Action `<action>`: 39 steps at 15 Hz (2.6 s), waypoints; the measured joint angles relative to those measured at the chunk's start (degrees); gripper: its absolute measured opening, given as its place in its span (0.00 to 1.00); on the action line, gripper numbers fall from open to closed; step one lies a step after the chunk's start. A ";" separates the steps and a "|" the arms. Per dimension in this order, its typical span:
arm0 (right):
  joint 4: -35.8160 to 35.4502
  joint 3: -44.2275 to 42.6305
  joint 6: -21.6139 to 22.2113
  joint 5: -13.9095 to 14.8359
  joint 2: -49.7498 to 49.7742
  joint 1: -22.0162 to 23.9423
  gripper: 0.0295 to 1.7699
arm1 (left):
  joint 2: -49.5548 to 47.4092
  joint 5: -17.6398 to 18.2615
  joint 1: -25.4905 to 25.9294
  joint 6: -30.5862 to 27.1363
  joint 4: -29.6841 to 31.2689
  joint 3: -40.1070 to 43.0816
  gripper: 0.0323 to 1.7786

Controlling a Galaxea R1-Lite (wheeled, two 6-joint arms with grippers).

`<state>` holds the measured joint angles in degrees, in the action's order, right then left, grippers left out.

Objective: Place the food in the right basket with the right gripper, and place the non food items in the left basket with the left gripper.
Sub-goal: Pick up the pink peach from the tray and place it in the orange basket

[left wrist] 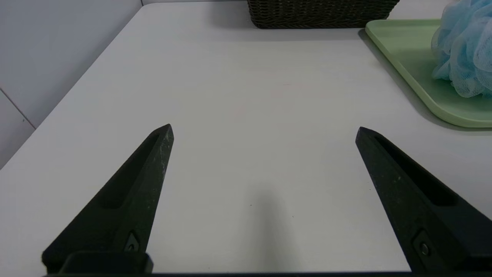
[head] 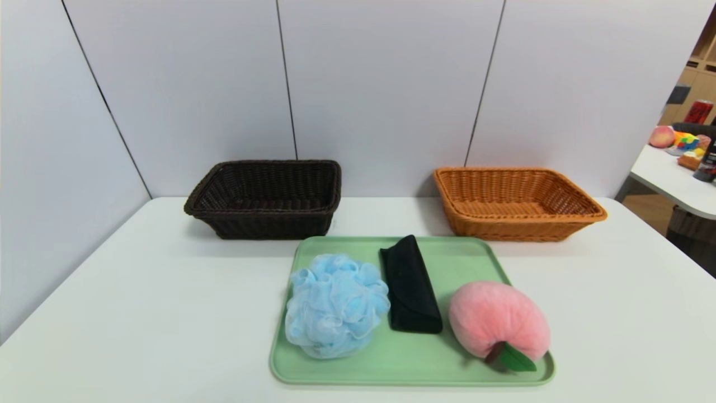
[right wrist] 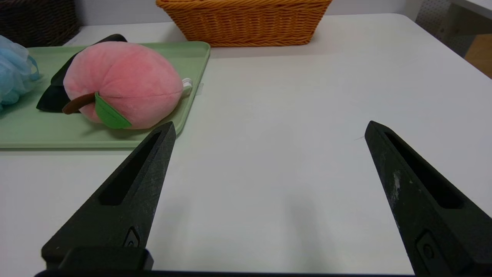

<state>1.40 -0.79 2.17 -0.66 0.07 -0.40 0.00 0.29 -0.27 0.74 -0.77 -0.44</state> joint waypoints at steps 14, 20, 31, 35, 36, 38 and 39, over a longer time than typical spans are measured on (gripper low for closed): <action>0.71 -0.15 -0.50 0.04 0.00 0.02 0.96 | 0.00 0.39 0.00 -2.39 -0.24 -0.09 0.95; 1.10 -0.69 -1.60 -0.49 -0.07 0.05 0.96 | 0.27 1.41 0.00 -2.06 -8.33 -7.33 0.95; 16.92 -24.78 2.04 -3.77 -13.57 -0.91 0.96 | 19.18 2.23 -0.33 -0.85 -10.91 -22.71 0.95; 17.83 -31.48 3.56 -4.19 -24.32 -1.35 0.96 | 31.42 2.71 -0.35 -1.01 -11.93 -31.63 0.95; 18.05 -33.02 3.73 -4.49 -27.03 -1.41 0.96 | 34.54 3.15 -0.35 -1.04 -12.18 -33.79 0.95; 19.10 -35.97 3.83 -4.82 -31.57 -1.50 0.96 | 39.85 3.78 -0.35 -1.01 -12.37 -37.24 0.95; 19.82 -37.51 3.83 -5.01 -33.98 -1.52 0.96 | 42.42 3.89 -0.35 -0.99 -12.46 -38.84 0.95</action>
<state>21.22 -38.30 6.00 -5.67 -33.90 -1.93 42.42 4.18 -0.62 -0.24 -13.23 -39.28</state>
